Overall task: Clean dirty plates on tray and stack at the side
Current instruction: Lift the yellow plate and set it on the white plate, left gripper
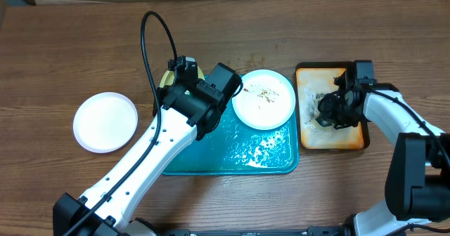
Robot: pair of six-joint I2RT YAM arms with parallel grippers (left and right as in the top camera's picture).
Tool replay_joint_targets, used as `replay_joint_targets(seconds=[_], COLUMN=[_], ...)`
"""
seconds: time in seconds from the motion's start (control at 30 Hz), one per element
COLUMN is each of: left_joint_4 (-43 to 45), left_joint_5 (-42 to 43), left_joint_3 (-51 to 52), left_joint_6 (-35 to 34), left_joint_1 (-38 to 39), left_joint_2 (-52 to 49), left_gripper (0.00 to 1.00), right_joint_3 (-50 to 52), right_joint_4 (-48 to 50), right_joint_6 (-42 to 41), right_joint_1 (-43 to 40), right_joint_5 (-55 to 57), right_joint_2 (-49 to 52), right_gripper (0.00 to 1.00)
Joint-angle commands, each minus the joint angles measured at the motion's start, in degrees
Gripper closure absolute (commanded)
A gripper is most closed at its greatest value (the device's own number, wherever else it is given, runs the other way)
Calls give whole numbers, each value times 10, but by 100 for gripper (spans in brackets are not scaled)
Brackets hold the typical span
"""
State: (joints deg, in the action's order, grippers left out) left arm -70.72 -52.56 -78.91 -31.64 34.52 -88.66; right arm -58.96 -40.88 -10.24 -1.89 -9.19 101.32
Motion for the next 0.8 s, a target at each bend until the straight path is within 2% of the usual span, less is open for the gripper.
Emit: replay_joint_targets(seconds=[0.0,0.3,0.37,0.43,0.53,0.77], left_joint_4=[0,-18,9,26,20,6], left_joint_5=[-15,-108,-76,-46,-37,-49], left_joint_3=[0,0,0,0,0,0], left_joint_6=[-18,-25,-42,21,-10,-12], left_joint_1=[4,3,7,15,15,9], left_joint_2=[11,11,11,10,10,10], left_gripper=[96,96,96,96,96,96], right_joint_3=[-37,-80,-80,-79,-79,-79], right_joint_4=[-28,-75,-75,-76,-81,-84], right_joint_6=[2,5,12,14,14,18], right_joint_1=[-1,0,-1,-1,-1,-1], right_joint_5=[1,4,6,6,6,6], right_joint_2=[-24,-124,-131,-131,-131,-131], right_gripper=[96,96,96,96,96,96])
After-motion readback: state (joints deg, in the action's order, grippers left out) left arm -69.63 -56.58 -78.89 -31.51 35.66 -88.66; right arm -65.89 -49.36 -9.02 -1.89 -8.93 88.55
